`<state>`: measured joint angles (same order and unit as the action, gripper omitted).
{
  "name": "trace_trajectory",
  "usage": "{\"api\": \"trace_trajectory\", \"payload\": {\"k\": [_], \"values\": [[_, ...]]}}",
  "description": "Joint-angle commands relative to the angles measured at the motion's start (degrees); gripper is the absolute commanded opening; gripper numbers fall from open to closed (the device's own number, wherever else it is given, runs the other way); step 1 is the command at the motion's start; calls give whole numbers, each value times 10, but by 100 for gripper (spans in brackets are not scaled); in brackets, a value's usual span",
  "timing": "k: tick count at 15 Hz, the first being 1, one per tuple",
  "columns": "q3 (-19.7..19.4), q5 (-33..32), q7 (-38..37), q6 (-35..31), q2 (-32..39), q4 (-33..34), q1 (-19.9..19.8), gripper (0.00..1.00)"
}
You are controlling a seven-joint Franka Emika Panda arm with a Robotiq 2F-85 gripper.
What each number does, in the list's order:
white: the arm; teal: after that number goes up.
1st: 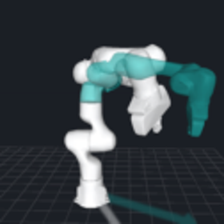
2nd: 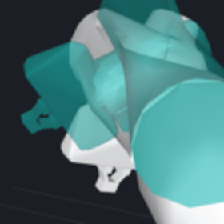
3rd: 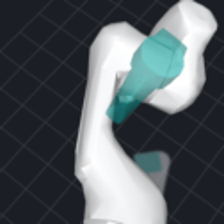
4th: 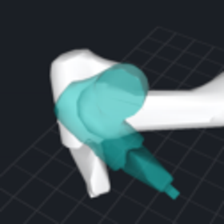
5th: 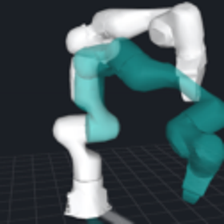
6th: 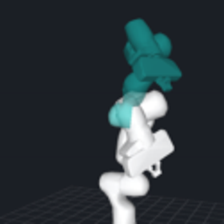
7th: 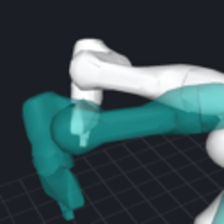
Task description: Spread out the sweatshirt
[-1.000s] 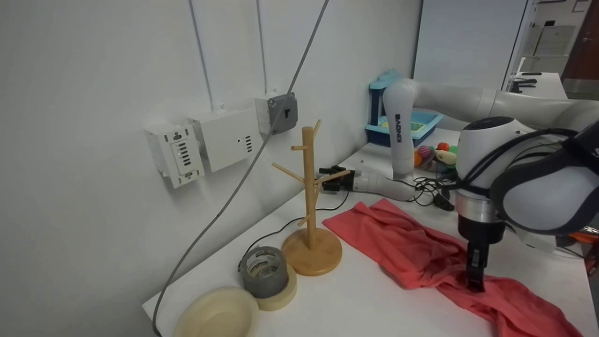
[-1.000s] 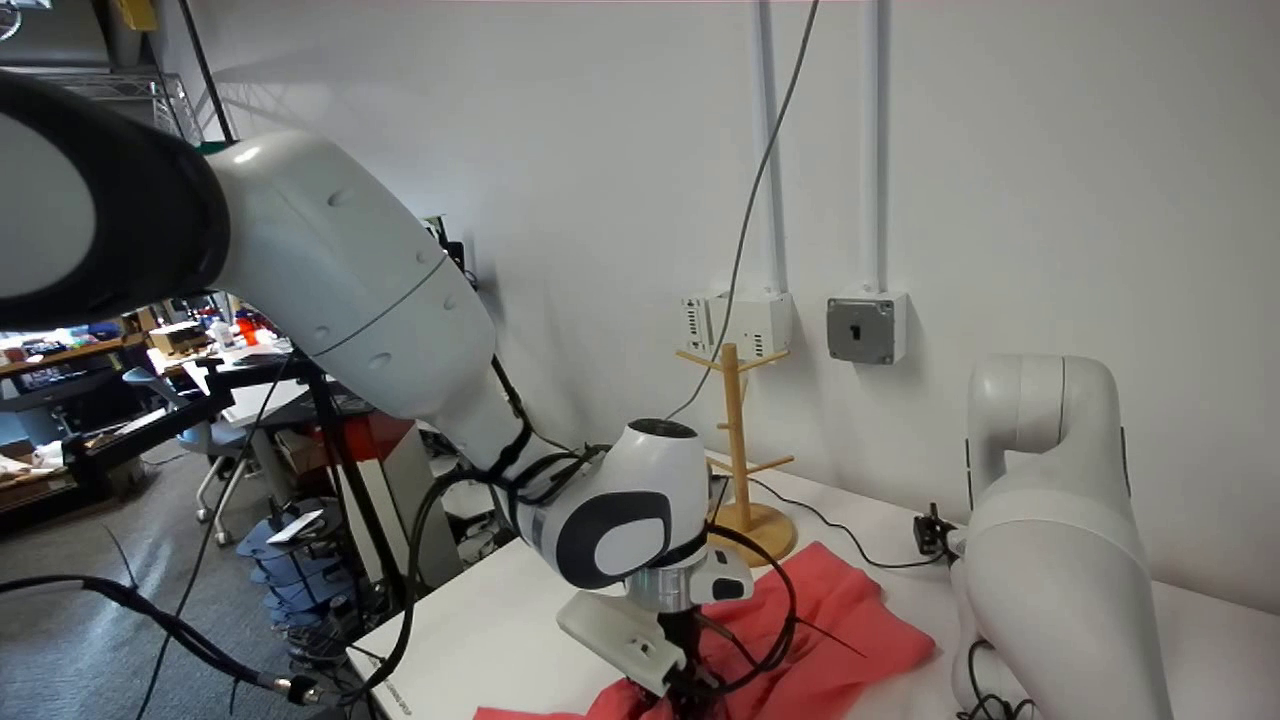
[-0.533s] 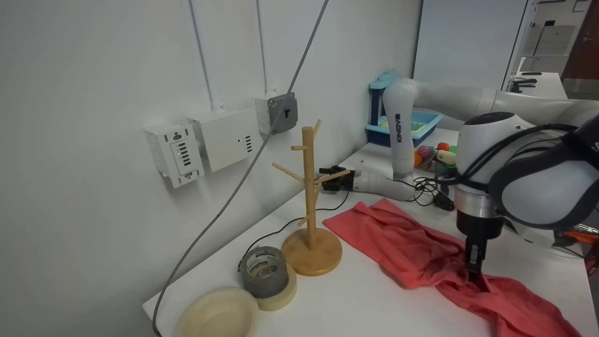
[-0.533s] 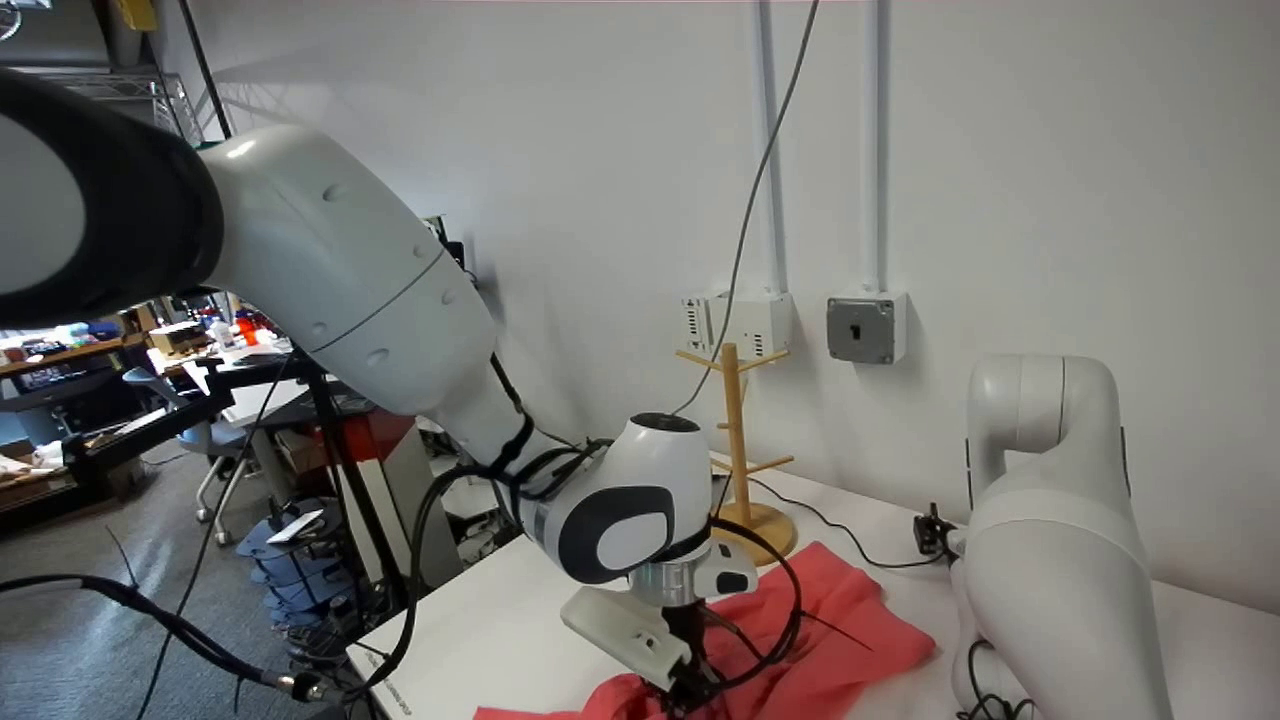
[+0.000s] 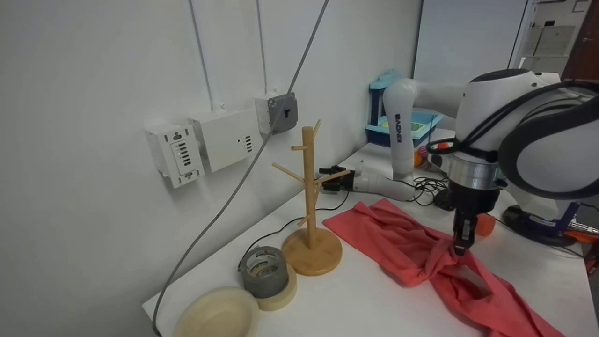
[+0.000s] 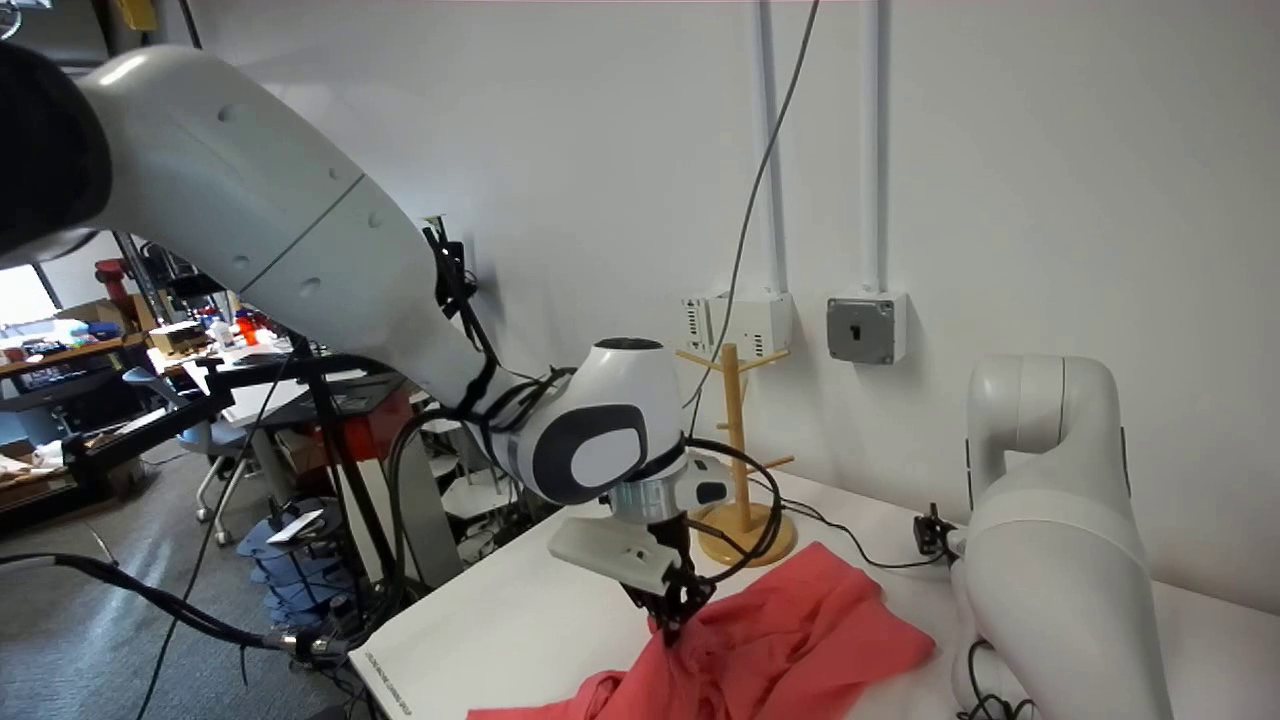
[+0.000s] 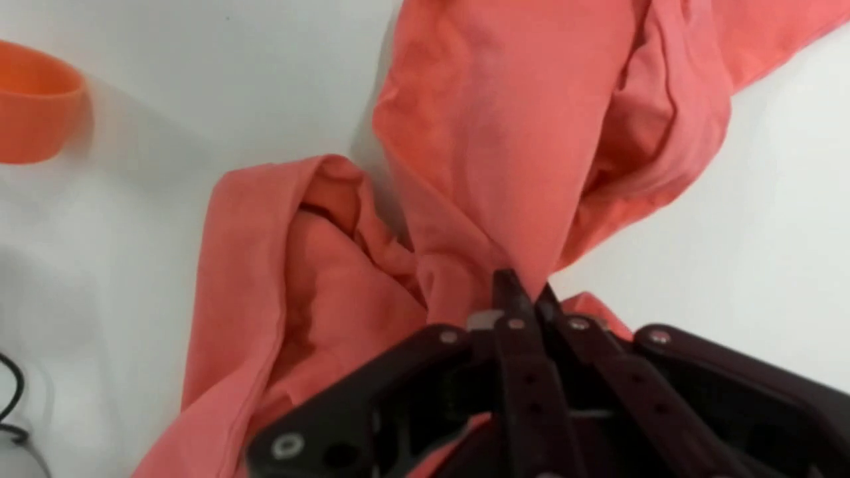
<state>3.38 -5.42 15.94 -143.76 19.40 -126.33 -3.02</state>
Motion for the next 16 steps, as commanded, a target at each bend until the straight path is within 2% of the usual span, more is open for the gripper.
{"api": "trace_trajectory", "payload": {"k": [1,9,10,12,16], "values": [[14,7,31,33,-45,-11,8,1],[38,6,-1,112,-39,18,54,1],[38,4,-5,122,-37,20,59,26],[39,3,-6,141,-34,23,68,36],[39,5,-9,173,-31,29,77,68]]}}
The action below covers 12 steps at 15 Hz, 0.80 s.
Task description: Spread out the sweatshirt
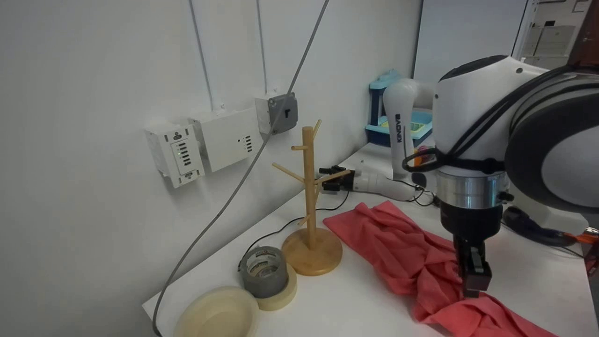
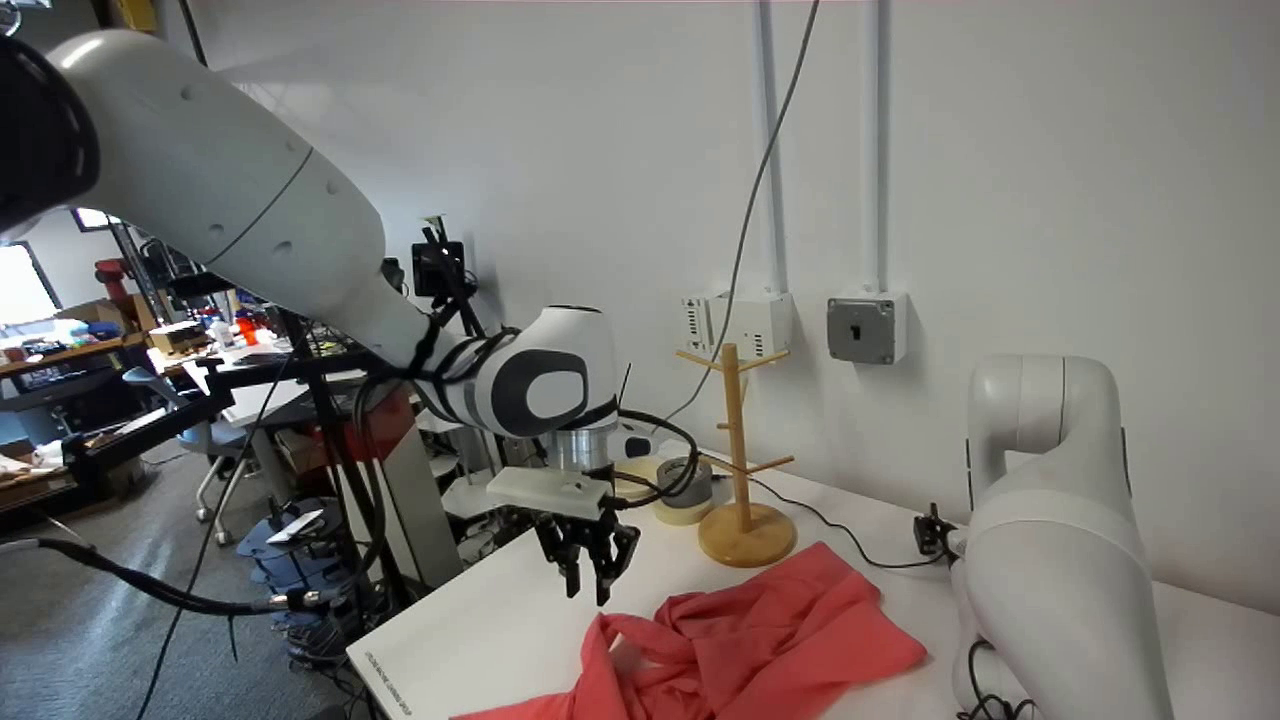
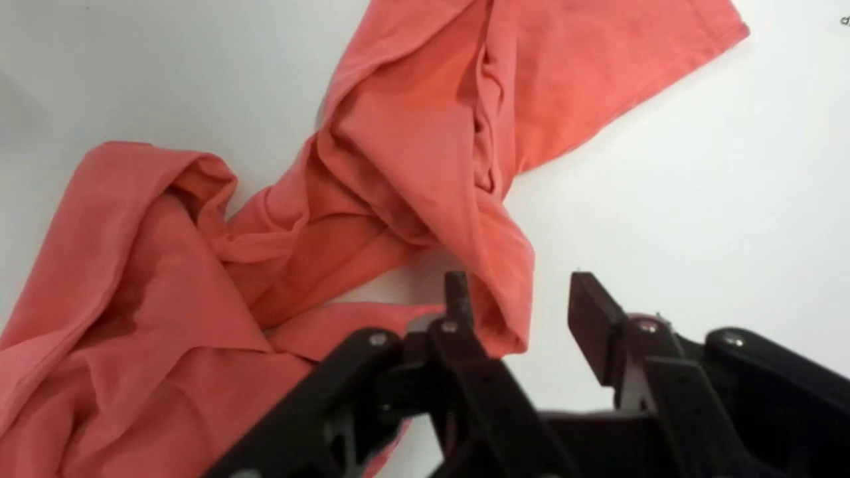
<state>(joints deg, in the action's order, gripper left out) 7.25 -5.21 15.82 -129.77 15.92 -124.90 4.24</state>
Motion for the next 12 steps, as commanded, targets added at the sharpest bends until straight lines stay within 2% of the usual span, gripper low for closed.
{"api": "trace_trajectory", "payload": {"k": [1,3,5,10,12], "values": [[-1,2,-12,37,4,15,5,74],[-2,6,-20,39,4,12,5,90],[-9,-1,-56,-1,3,-2,6,100],[-27,-8,-151,-78,8,-38,9,100],[-33,-9,-178,-114,21,-52,10,96]]}}
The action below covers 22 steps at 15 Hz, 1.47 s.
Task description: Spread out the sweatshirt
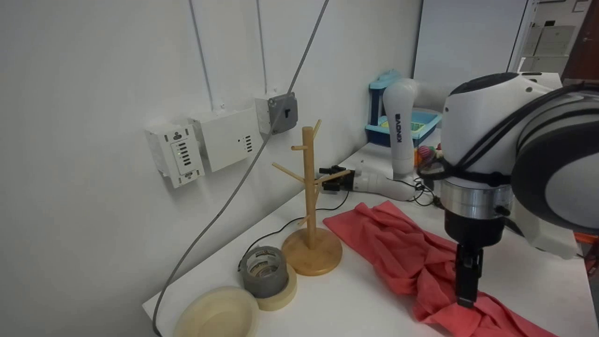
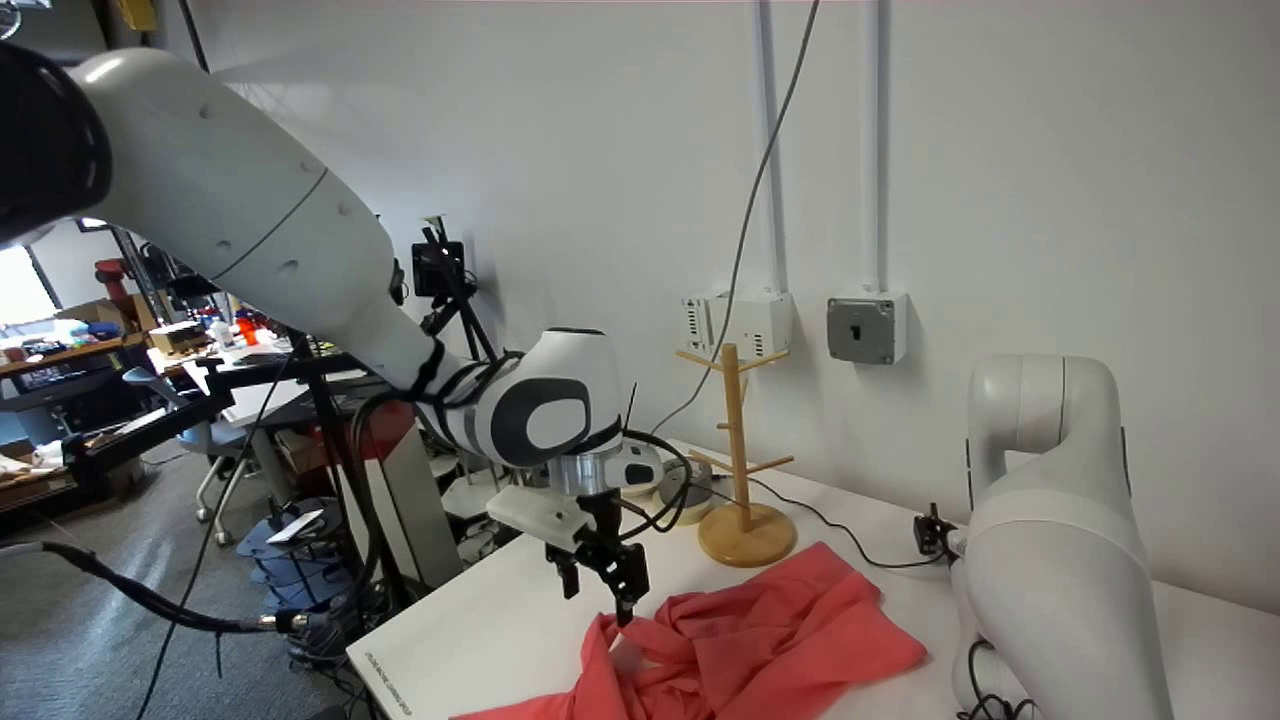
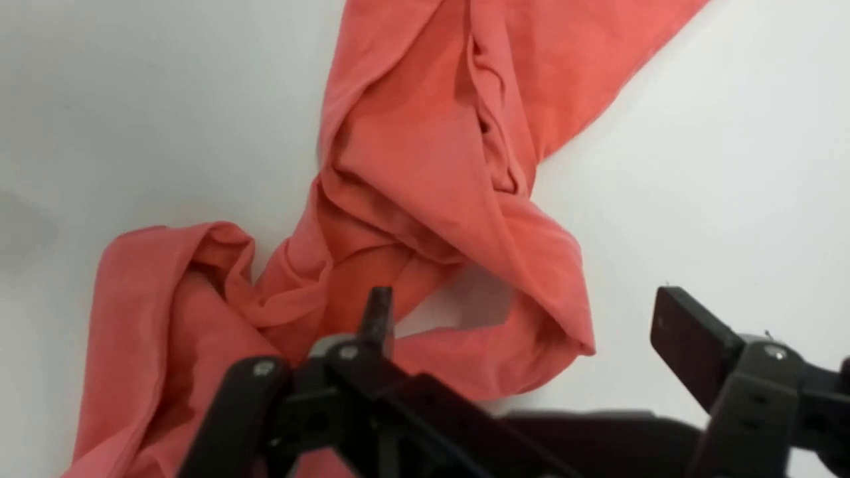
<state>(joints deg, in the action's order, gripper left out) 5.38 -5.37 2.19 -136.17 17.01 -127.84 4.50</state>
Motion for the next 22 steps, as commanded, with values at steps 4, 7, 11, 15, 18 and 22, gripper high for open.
{"api": "trace_trajectory", "payload": {"k": [4,7,11,15,18,22], "values": [[-31,-25,-81,-119,41,-38,16,87],[-44,-42,-96,-140,63,-38,26,55],[-62,-61,-113,-147,75,-38,39,38],[-81,-81,-128,-145,68,-46,49,39],[-90,-96,-141,-134,53,-55,55,6],[-86,-97,-141,-109,10,-72,60,0]]}}
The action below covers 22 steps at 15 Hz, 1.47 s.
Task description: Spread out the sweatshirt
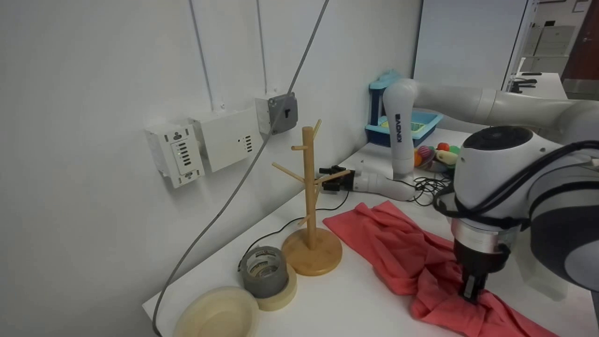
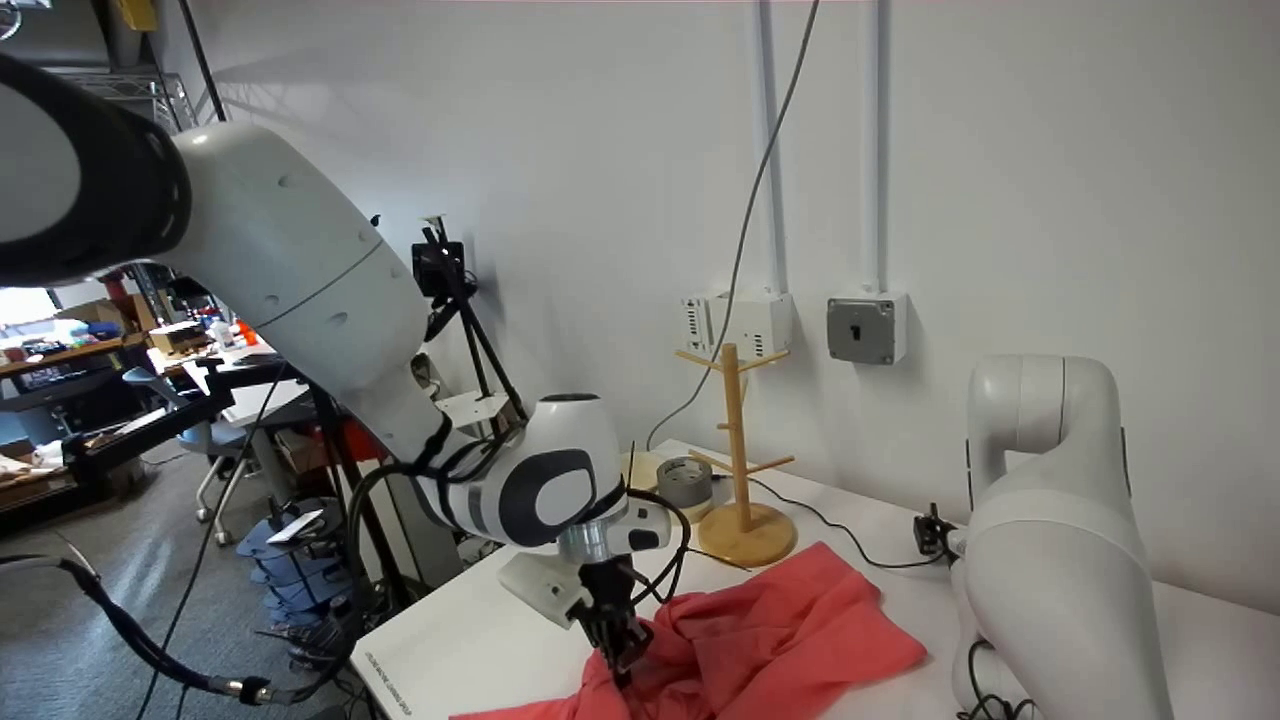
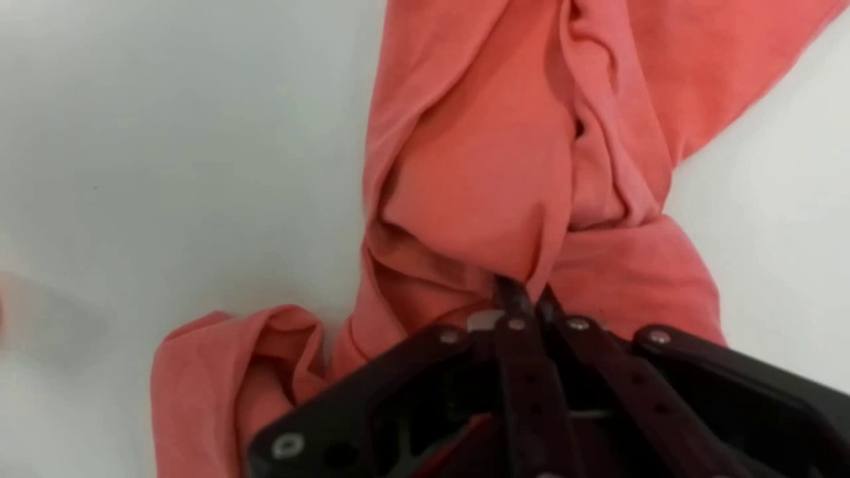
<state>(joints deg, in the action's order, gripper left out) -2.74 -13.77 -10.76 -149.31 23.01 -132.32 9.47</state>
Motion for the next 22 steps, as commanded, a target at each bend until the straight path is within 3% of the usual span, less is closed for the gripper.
{"api": "trace_trajectory", "payload": {"k": [1,6,12,17,22], "values": [[-3,-16,-10,31,-62,-31,11,1],[33,-1,20,94,-137,-44,4,1],[87,18,51,123,-197,-40,5,1],[123,86,88,180,-188,-22,10,1],[138,175,29,232,-146,16,14,1]]}}
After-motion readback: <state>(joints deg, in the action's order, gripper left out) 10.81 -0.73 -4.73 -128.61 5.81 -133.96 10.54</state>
